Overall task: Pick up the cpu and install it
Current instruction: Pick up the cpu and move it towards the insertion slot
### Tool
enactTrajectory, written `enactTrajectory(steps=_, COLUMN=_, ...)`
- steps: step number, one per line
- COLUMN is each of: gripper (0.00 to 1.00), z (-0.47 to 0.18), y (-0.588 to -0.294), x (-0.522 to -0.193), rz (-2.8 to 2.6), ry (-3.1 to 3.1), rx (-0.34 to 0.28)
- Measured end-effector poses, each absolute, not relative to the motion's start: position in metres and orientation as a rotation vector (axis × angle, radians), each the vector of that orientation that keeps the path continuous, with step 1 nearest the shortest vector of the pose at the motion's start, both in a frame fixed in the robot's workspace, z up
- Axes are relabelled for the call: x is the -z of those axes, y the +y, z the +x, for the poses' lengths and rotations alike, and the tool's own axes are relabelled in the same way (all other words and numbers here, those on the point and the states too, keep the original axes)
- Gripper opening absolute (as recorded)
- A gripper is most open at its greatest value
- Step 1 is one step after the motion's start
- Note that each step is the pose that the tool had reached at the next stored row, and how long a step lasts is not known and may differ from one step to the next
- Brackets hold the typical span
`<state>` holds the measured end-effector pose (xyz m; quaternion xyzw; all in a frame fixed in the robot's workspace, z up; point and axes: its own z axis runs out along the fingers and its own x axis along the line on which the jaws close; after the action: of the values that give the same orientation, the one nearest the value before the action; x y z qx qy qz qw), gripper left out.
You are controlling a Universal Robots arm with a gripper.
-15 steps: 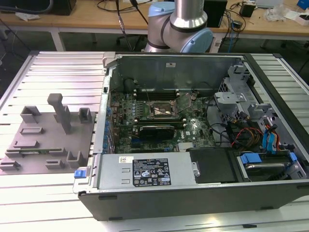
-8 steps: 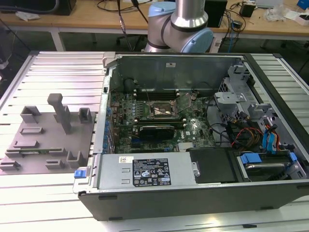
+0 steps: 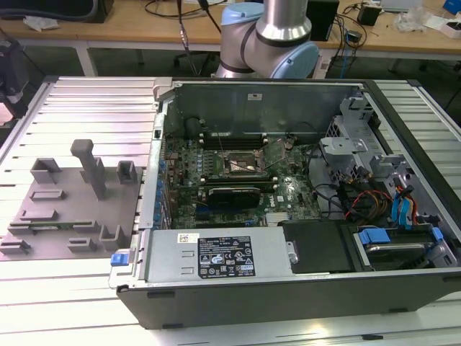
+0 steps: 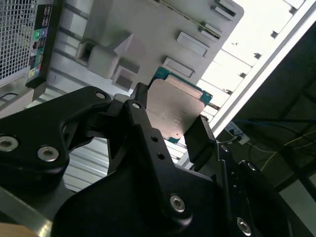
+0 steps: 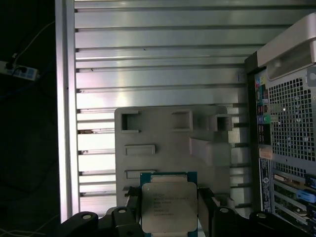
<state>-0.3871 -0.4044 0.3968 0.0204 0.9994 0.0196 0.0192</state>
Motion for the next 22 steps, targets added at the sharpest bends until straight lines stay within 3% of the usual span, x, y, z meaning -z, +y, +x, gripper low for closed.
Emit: enactTrajectory(steps=22, gripper=0.55, z=-0.333, y=-0.404, x=-0.397, rz=0.063, ry=3.102, rx=-0.061)
